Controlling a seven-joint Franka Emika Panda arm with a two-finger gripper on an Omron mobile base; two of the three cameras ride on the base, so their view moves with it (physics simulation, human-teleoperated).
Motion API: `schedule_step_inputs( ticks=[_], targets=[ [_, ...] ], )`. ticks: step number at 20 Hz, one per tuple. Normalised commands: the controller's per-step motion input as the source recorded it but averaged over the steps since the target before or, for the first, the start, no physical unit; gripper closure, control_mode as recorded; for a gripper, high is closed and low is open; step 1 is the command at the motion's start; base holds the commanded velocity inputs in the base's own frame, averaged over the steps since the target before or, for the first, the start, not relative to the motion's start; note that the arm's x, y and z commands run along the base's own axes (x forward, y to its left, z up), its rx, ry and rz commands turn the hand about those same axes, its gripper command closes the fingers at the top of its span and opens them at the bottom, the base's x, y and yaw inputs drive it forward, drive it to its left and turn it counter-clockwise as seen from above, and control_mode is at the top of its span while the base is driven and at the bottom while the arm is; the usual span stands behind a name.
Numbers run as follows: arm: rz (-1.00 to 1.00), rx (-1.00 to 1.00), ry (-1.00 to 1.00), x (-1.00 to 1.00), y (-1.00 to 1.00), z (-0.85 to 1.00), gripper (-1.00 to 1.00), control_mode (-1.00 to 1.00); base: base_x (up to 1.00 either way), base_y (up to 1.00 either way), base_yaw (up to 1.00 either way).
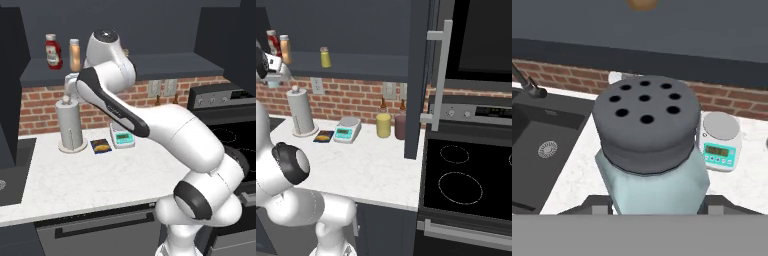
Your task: Put the shaker and condiment bottle from the counter next to their counterparts in the cabinet.
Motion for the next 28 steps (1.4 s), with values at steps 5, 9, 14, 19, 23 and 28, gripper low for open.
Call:
schedule_step_inputs(
  ticks=[5, 9, 14, 19, 23, 28],
  targets=[
    [0.00, 0.00, -0.33, -0.06, -0.01, 0.05, 1.00, -1.00, 0.00, 0.00, 0.00],
    [0.00, 0.01, -0.31, 0.00, -0.09, 0.09, 1.00, -1.00, 0.00, 0.00, 0.00],
    [0.00, 0.07, -0.23, 0.00, -0.20, 0.24, 1.00, -1.00, 0.00, 0.00, 0.00],
    [0.00, 0.15, -0.06, 0.00, -0.29, 0.34, 1.00, -1.00, 0.00, 0.00, 0.00],
    [0.00, 0.18, 0.00, 0.03, -0.30, 0.30, 1.00, -1.00, 0.00, 0.00, 0.00],
    [0.00, 0.16, 0.00, 0.10, -0.27, 0.19, 1.00, -1.00, 0.00, 0.00, 0.00]
  ],
)
